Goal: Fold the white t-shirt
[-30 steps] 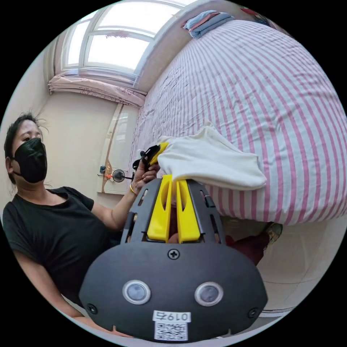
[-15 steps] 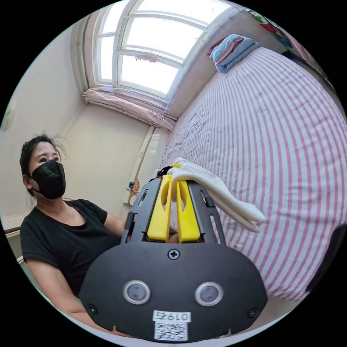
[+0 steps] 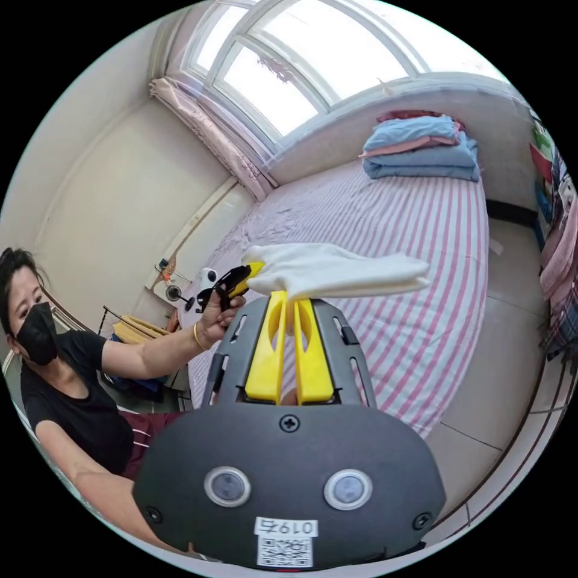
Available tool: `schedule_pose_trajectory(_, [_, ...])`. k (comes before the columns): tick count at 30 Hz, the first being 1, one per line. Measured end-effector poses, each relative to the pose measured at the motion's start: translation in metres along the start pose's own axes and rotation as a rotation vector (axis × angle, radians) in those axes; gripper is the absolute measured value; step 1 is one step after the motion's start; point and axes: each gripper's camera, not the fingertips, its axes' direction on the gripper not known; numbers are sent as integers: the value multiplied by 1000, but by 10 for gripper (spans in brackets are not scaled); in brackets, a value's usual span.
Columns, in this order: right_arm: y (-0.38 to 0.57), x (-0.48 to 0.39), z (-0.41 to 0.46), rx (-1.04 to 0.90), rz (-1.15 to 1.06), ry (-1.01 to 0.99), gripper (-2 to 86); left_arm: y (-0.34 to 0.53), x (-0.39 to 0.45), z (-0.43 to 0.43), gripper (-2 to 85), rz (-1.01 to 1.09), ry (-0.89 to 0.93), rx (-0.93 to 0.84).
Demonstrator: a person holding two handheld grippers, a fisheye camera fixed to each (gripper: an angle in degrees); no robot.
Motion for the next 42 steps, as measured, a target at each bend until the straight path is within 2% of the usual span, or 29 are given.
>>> schedule_pose_trajectory(5, [26,85,52,-188,226,16,-7,42,-43,70,29,-129,-201,-199])
schedule_pose_trajectory(7, [39,108,73,-274,293,15,-7,51,-49,80,28,-187,-205,-219])
schedule_pose_trajectory(12, [46,128,77,-306,372,-55,-6,49,-47,91,24,-285,-178,-218])
schedule_pose_trajectory(19, [31,149,90,-414,520,-52,-3,43,-38,106,18,-469,-156,-221])
schedule_pose_trajectory(23, [27,154,89,-432,531,-72,1,50,-37,104,15,-581,-125,-184])
schedule_pose_trajectory(28, [23,153,77,-408,507,-31,-2,47,-25,102,12,-618,-198,-190])
schedule_pose_trajectory(31, [20,154,74,-411,510,-17,-1,35,-3,102,10,-544,-236,-211])
schedule_pose_trajectory(35, [18,154,70,-407,494,-33,2,-13,76,124,11,-100,-383,-235])
schedule_pose_trajectory(38, [20,155,62,-399,480,-51,5,-47,115,153,15,107,-524,-260])
schedule_pose_trajectory(42, [26,153,52,-397,458,-54,6,-72,137,192,27,229,-633,-344])
